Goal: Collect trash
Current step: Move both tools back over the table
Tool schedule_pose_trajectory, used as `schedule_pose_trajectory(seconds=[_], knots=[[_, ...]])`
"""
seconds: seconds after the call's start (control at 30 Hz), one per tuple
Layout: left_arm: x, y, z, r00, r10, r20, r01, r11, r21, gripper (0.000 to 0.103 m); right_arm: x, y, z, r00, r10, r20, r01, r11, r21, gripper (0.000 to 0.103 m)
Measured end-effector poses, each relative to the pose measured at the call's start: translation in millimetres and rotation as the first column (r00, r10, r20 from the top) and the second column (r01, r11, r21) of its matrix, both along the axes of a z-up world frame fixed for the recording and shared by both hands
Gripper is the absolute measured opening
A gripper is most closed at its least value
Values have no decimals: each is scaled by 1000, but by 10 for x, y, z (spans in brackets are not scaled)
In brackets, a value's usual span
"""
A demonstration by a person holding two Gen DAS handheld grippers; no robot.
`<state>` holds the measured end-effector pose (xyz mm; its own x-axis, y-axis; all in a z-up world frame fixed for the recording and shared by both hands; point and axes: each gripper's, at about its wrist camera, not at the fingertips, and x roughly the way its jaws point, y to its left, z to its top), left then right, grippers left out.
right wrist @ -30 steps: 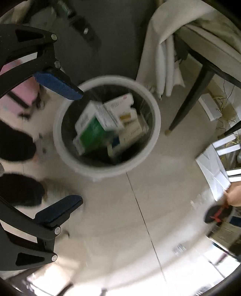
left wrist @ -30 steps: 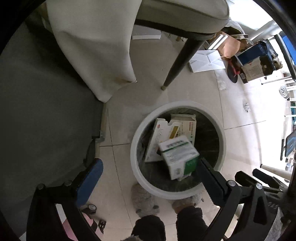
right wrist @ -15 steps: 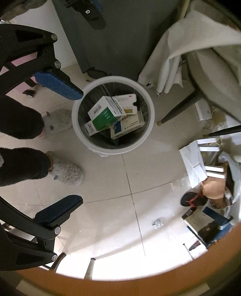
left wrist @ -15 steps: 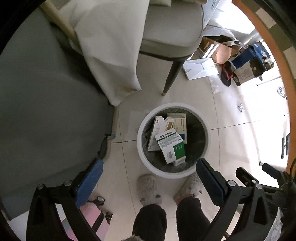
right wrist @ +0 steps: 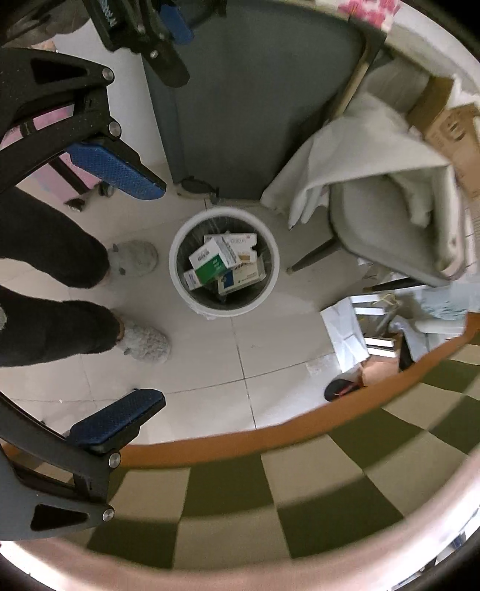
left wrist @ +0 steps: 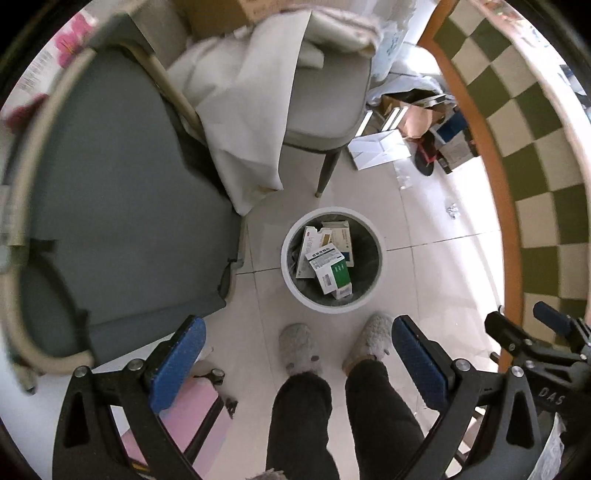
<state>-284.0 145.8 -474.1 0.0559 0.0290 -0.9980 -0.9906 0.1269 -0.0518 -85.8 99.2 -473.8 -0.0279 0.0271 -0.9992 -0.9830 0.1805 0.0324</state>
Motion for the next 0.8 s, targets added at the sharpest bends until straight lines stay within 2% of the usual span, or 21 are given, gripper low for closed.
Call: schedule_pose_trajectory(seconds=[0.3,0.47,0.53,0.7,0.8], knots=[[-62,-238,1070,999,-46,5,45,996,73,103,-126,-239,1138,1000,-7,-25,8,998,61,103],[-53,-331,1471,998,-60,-20,62,991,117,103,-136,-364,1631,998,-26,-49,32,992,119,103],[13,-346,1633,997,-76,-32,80,985,152,103,-71,-405,1800,995,-59,-85,71,986,153,103],[377,-226,2012,992,-122,-21,124,966,227,103,330,-432,2085,971,-175,-165,207,958,198,103],[883,-95,2253,981,-186,-45,191,936,295,103,869,-484,2315,944,-277,-181,315,919,238,103]])
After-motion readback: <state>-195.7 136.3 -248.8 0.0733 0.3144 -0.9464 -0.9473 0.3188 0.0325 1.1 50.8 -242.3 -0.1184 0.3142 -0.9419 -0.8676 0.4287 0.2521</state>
